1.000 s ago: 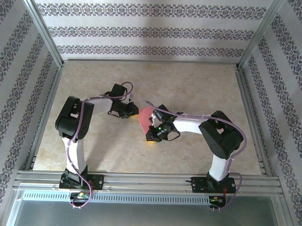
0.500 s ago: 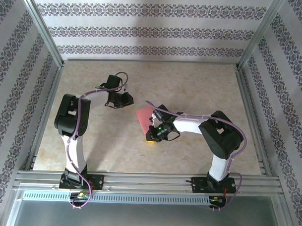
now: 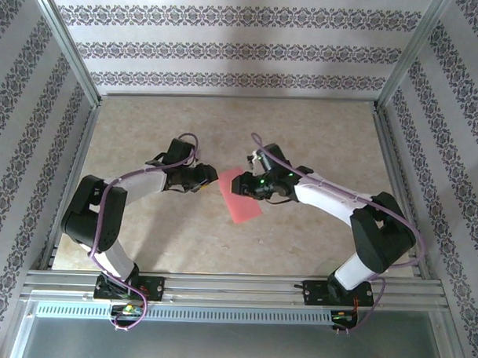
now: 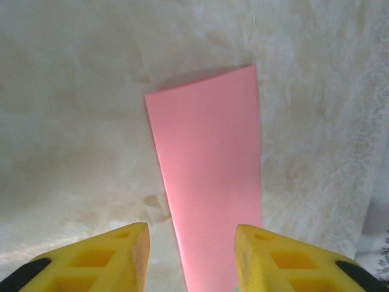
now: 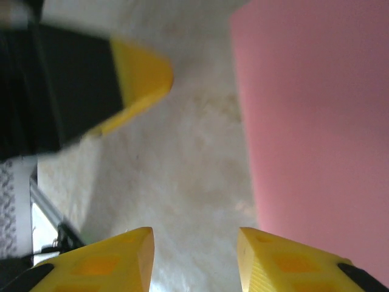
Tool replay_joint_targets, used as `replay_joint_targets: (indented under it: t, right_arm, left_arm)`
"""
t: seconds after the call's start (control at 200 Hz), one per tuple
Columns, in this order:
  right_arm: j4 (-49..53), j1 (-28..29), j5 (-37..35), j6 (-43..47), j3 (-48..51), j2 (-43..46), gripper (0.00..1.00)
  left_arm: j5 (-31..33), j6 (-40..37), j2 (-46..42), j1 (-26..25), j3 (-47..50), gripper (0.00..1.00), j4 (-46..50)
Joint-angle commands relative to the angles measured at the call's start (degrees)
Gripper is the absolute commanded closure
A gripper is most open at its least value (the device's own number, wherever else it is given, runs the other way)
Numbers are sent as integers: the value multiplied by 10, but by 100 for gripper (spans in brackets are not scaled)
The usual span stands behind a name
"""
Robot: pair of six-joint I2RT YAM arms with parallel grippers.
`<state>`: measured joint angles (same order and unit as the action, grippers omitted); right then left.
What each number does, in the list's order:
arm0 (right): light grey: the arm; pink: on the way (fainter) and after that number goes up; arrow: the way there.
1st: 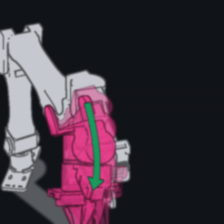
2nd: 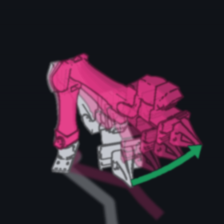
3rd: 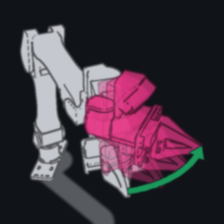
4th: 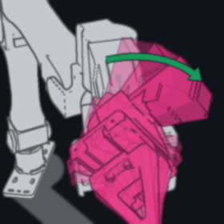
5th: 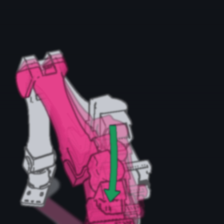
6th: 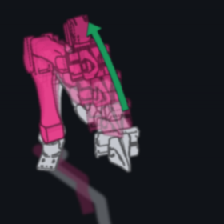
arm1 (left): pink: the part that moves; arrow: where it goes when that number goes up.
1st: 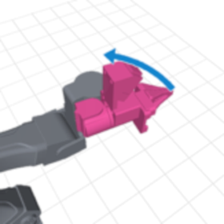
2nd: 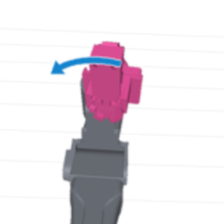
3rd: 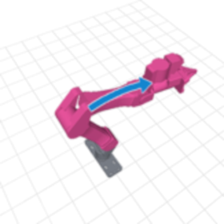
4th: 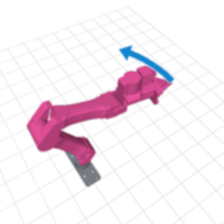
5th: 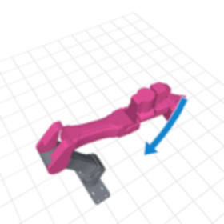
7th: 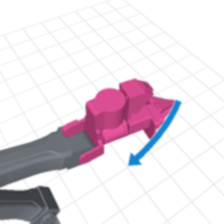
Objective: Fold a paper plane with a square sheet of paper (pick it up from the middle)
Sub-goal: First fold in half a square sheet of paper at the center of the table, then fold the triangle a second time at the center of the table.
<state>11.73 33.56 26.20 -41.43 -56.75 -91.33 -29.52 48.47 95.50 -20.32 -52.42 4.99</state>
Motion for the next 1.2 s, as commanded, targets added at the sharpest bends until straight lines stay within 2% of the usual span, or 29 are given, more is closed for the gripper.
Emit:
replay_joint_targets:
  t: [0.0, 0.21, 0.46, 0.655, 0.904, 1.194]
  right_arm:
    - [49, -30, -41, 27, 21, -23, 62]
    - [94, -32, -55, 43, 14, -59, 71]
    - [103, -13, -65, 11, 24, -88, 75]
    - [89, 1, -53, -34, 51, -86, 75]
    - [21, 17, 4, -112, 93, -60, 75]
    - [-33, 0, 21, -151, 117, -11, 75]
  left_arm:
    - [-4, 87, -3, -24, 7, 57, -76]
    - [5, 116, 50, -58, -17, 60, -90]
    - [1, 98, 112, -68, -62, 69, -68]
    - [7, 56, 141, -68, -96, 71, -24]
    - [1, -21, 182, -67, -142, 72, 27]
    - [-34, -127, 219, -67, -200, 72, 62]
